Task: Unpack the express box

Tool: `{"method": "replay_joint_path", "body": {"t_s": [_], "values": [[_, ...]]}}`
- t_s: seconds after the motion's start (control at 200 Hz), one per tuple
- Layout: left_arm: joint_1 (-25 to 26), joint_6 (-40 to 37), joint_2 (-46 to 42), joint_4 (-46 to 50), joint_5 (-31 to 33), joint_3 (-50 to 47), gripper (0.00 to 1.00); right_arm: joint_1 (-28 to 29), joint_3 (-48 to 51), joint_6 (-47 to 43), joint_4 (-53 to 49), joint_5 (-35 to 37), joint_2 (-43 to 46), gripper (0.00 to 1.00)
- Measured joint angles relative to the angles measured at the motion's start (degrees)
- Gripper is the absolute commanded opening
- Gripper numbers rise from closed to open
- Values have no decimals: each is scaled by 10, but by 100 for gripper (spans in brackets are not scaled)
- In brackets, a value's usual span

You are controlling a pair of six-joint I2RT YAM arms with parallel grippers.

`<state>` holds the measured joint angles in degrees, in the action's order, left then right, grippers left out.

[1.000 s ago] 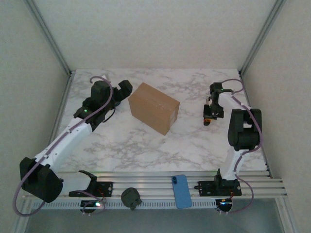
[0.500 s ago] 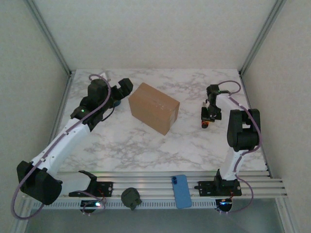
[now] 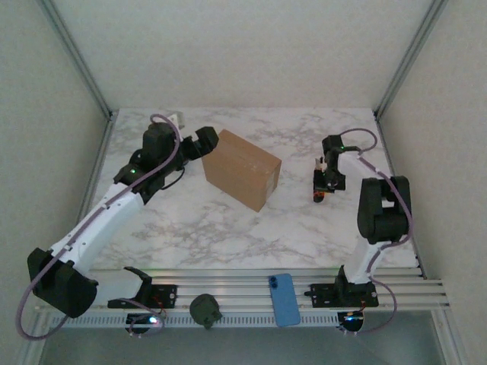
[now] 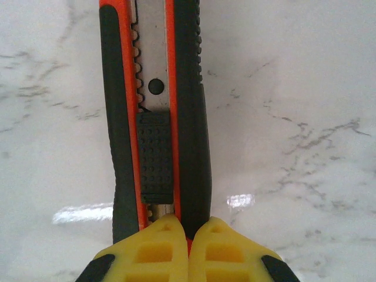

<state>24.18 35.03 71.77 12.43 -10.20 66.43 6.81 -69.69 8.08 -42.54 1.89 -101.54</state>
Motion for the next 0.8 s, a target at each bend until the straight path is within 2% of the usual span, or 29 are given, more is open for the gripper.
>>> {"method": "replay_joint_path", "body": {"t_s": [0.165, 0.275, 0.671, 0.736, 0.796], "values": [[26, -10, 27, -11, -47, 2, 98, 0, 8, 0, 14, -38, 73, 0], [32, -10, 42, -14, -61, 2, 98, 4, 9, 0, 23, -52, 85, 0], [33, -16, 47, -8, -54, 3, 98, 21, 35, 1, 19, -26, -17, 0], [33, -19, 47, -3, -50, 6, 98, 23, 35, 1, 19, -18, -17, 7], [33, -19, 48, 0, -47, 9, 98, 24, 35, 3, 19, -14, -17, 19]]}}
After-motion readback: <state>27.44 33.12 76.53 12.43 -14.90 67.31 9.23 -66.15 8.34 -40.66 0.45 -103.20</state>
